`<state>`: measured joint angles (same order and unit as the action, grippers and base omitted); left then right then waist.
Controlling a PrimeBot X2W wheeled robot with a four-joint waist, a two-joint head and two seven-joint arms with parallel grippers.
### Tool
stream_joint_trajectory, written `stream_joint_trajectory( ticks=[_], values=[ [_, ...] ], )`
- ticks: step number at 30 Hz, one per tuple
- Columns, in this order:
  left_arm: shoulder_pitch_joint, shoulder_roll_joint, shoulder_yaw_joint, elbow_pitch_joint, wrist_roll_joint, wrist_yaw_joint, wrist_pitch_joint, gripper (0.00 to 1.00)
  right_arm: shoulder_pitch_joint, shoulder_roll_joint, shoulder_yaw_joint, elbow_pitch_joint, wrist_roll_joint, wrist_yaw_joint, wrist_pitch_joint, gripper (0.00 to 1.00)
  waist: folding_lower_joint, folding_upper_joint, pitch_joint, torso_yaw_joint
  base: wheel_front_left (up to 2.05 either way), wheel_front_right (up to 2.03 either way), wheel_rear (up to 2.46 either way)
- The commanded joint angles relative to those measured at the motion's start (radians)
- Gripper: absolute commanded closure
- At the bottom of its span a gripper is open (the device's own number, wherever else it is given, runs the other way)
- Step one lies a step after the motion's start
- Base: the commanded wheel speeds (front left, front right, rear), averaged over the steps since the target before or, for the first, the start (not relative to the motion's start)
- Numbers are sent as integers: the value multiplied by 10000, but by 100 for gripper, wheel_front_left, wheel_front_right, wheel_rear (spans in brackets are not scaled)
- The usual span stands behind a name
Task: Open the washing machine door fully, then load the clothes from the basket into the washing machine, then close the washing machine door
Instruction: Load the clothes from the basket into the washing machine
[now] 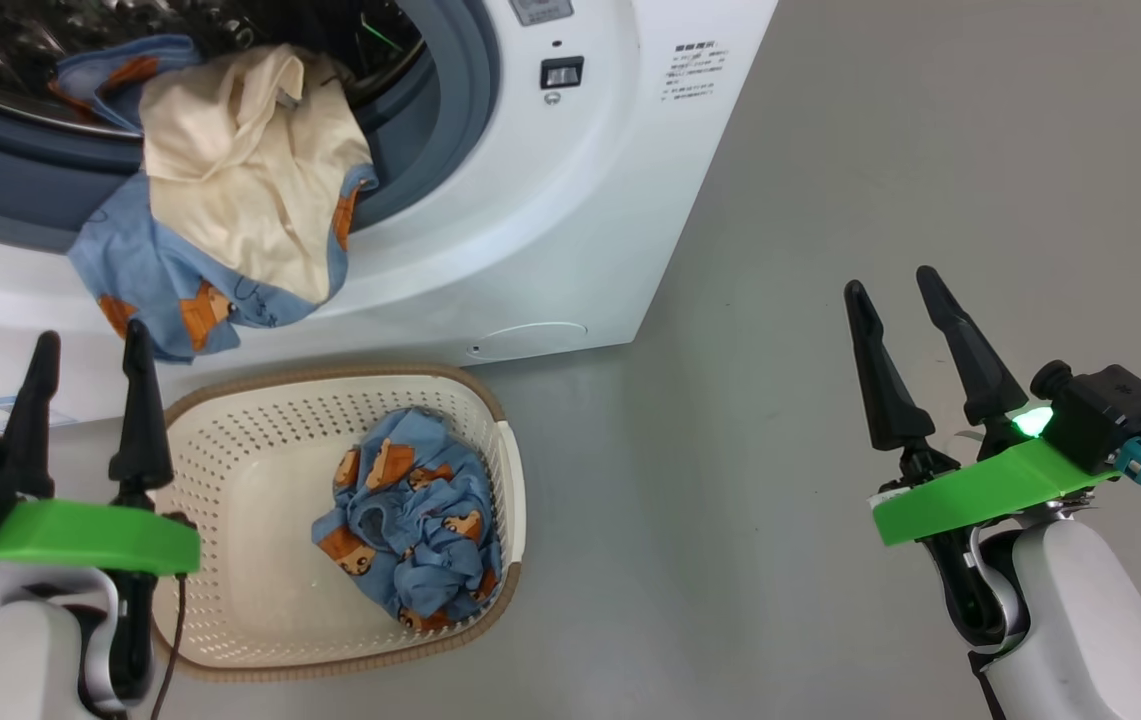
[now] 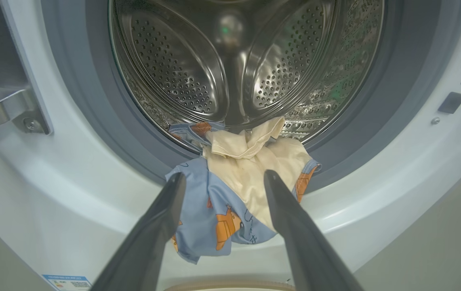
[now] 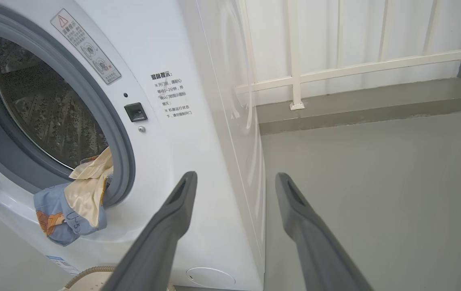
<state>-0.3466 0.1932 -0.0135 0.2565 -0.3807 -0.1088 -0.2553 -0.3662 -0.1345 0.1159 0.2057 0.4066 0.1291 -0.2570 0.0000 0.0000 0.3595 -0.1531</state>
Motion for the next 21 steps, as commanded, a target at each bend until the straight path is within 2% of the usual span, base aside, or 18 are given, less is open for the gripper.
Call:
stream_joint_trajectory(
  ticks=[1,6,11,21],
  values=[
    [101,241,377,-382,-73,82,-14,0,148,-53,159,-255,38,16,-48,0,0,0,15,-24,0,0,0],
    [481,279,405,-910,-126,243,182,0,151,-48,147,-279,26,16,-48,0,0,0,73,-81,0,0,0],
    [442,284,332,-848,-293,252,585,0,140,-32,178,-278,36,16,-48,0,0,0,149,-131,0,0,0],
    [-1273,581,-118,1404,-849,-63,1307,0,-84,182,323,-264,79,16,-48,0,0,0,650,-473,0,0,0]
  ],
)
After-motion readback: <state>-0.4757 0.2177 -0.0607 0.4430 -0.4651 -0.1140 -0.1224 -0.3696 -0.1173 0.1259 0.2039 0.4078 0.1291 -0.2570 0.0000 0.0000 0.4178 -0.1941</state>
